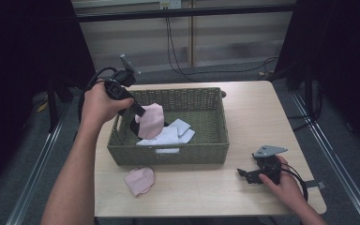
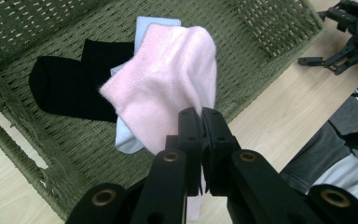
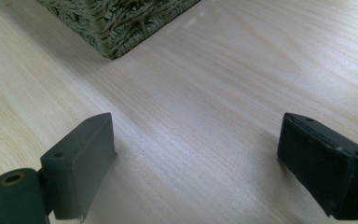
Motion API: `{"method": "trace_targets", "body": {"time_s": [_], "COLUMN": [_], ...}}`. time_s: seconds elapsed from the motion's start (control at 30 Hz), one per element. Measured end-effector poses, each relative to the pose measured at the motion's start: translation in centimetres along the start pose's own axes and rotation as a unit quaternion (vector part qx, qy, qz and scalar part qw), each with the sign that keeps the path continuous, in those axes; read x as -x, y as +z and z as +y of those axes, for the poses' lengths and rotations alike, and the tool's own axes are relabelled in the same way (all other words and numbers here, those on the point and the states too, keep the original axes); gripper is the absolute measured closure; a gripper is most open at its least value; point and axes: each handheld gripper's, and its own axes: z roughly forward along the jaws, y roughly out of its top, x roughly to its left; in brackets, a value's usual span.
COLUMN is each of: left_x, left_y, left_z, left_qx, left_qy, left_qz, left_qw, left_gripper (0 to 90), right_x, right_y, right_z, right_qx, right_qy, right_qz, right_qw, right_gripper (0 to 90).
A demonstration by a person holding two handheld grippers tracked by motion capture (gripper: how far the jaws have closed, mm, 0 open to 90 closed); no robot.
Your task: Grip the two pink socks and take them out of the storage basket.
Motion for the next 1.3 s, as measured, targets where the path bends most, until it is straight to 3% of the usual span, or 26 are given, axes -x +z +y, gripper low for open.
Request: {"method": "trace_targets", "body": {"time_s": [0.57,1.3], "left_x": [0.1,0.6], "left_y": [-1.9,-4.1], "left_z": [-1.0,-4.4], "left_qx": [-0.002,0.000], "left_qy": [0.006,0.014], "left_qz": [-0.006,-0.010], "left_qw": [1.0000,0.9998], "left_gripper": [87.1,87.1], "right_x": [0.0,0.0], "right_y": [0.0,0.0], "right_z": [0.0,0.0], "right_qx": [0.000,0.001], "right_qy": [0.000,0.000], "right_qz": [0.000,0.000], "right_qw": [1.0000,1.0000], "right_gripper": [10.7,10.7]}}
